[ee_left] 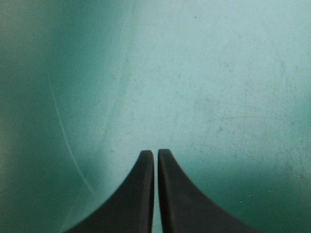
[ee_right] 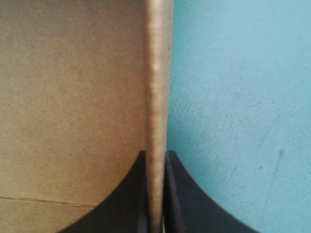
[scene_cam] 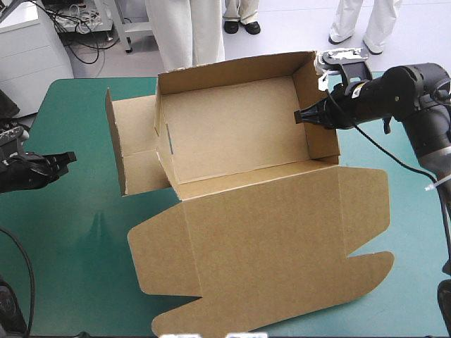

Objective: Fold the box

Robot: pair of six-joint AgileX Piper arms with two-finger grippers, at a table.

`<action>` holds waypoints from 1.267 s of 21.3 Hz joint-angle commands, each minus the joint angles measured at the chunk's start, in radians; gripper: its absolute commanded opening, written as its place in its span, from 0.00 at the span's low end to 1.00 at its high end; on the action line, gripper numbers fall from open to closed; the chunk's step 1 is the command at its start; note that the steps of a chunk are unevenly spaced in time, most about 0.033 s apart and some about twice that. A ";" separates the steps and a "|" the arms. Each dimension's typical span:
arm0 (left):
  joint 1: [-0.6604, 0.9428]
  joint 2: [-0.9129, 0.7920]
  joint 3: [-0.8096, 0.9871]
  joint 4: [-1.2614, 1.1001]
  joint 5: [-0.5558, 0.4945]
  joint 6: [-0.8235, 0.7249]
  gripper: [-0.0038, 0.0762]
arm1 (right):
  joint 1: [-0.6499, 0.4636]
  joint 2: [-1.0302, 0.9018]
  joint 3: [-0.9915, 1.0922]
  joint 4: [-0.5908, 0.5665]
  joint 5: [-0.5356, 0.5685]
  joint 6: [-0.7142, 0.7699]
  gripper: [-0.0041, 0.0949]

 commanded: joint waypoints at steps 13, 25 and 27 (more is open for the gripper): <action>-0.181 0.005 -0.023 -0.214 0.106 0.098 0.70 | -0.003 -0.035 -0.031 0.059 -0.111 0.000 0.02; -0.278 0.012 -0.027 -0.755 0.380 0.356 0.66 | -0.003 0.043 -0.031 0.047 -0.132 0.010 0.02; -0.278 0.012 -0.034 -0.793 0.424 0.370 0.66 | -0.003 0.052 -0.031 0.045 -0.135 0.015 0.02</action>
